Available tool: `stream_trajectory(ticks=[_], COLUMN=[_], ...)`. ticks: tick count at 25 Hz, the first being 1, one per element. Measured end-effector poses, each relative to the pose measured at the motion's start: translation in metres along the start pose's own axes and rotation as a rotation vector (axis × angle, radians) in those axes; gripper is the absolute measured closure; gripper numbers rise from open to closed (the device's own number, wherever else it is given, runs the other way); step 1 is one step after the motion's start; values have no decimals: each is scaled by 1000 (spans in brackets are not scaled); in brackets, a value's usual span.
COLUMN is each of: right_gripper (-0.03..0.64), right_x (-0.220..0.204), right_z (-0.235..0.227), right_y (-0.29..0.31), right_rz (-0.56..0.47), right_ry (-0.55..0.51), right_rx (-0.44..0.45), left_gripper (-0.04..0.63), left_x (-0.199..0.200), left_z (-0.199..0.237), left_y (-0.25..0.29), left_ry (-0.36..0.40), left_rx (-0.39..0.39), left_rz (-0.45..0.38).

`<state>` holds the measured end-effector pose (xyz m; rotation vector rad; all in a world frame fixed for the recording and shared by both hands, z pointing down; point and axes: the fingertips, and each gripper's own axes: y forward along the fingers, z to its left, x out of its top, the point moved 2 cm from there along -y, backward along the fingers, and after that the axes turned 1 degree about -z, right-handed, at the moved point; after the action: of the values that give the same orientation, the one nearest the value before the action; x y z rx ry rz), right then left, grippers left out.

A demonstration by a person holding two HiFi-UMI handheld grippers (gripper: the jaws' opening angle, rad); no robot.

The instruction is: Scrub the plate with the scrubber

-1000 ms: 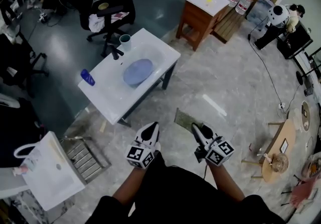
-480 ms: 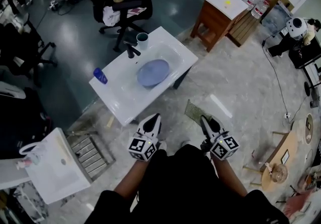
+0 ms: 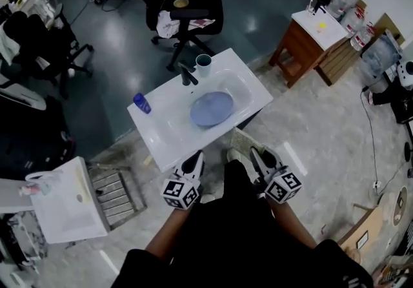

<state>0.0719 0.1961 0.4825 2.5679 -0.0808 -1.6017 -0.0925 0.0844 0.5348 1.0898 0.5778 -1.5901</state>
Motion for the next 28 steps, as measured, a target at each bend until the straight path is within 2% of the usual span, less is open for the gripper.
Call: stream_trajectory(ticks=[2,5,6,13,18,24,28], right_gripper=[555,554,555,554,555,555,555], right_x=[8,25,31,39,33,33,27], right_z=[-18,-46,-55,-97,-113,-145,-149], right_y=[23,55,65,116,143,162,169], right_rz=[20,55,65,173,260,299,338], right_ry=[9,26,30,75,62,122,116], right_rx=[44,91,107,246,363,381,431], left_gripper=[592,591,591,591,591,591,591], left_x=[8,26,29,35,25,16,10], left_z=[10,26,30,50,60,78,91], left_y=[12,30,38,78,99,117,123], left_ry=[-28,-128,-140,-104,-126,-105,-114], left_rx=[52,116,136,321,432,537,594], left_rz=[-26,-73,-76,-61,-43,-15,-7])
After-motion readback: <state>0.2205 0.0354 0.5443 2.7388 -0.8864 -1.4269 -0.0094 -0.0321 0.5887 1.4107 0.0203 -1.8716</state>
